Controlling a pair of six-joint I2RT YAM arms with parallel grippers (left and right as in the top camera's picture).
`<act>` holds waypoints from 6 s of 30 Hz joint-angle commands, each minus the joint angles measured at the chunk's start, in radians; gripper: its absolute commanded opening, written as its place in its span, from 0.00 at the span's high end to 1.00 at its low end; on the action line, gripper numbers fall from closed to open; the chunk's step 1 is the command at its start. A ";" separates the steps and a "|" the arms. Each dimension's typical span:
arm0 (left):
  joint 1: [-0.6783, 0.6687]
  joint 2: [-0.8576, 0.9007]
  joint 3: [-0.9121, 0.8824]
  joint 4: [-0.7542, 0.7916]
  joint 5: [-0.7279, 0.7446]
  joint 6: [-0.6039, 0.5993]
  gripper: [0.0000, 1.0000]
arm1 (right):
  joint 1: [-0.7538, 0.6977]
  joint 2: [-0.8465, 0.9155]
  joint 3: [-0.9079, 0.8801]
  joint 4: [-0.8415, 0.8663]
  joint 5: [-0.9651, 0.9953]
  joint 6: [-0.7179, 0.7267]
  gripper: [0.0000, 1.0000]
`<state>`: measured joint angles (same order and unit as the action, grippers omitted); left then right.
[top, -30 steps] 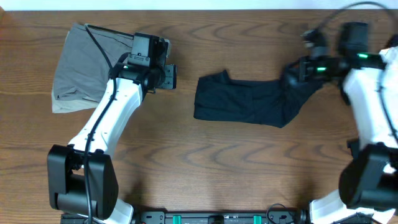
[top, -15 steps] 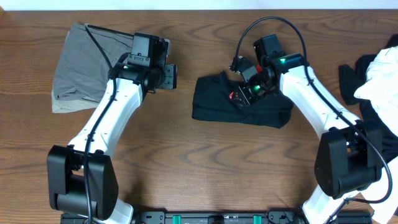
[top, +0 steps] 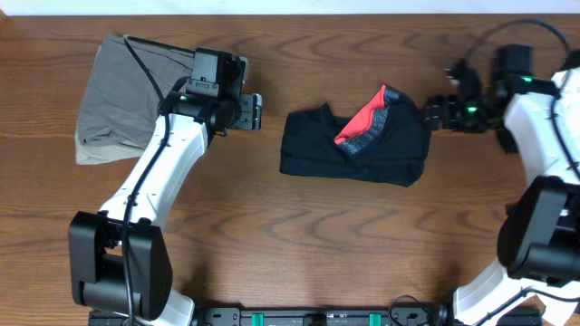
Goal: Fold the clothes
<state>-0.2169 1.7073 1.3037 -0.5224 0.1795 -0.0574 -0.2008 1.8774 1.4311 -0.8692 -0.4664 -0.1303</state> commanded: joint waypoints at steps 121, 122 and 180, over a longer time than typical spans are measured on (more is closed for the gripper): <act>-0.238 0.408 0.008 0.431 0.640 -0.286 0.21 | 0.163 0.198 0.057 -0.051 0.029 0.070 0.79; -0.239 0.408 0.008 0.425 0.585 -0.287 0.14 | 0.164 0.198 0.057 -0.051 0.029 0.070 0.79; 0.325 0.130 0.010 0.828 0.866 -0.384 0.94 | 0.080 -0.062 0.159 -0.230 0.096 0.119 0.87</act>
<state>0.0128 1.8843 1.3022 0.2813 1.0153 -0.4625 -0.1211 1.8183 1.5784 -1.1000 -0.3637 -0.0376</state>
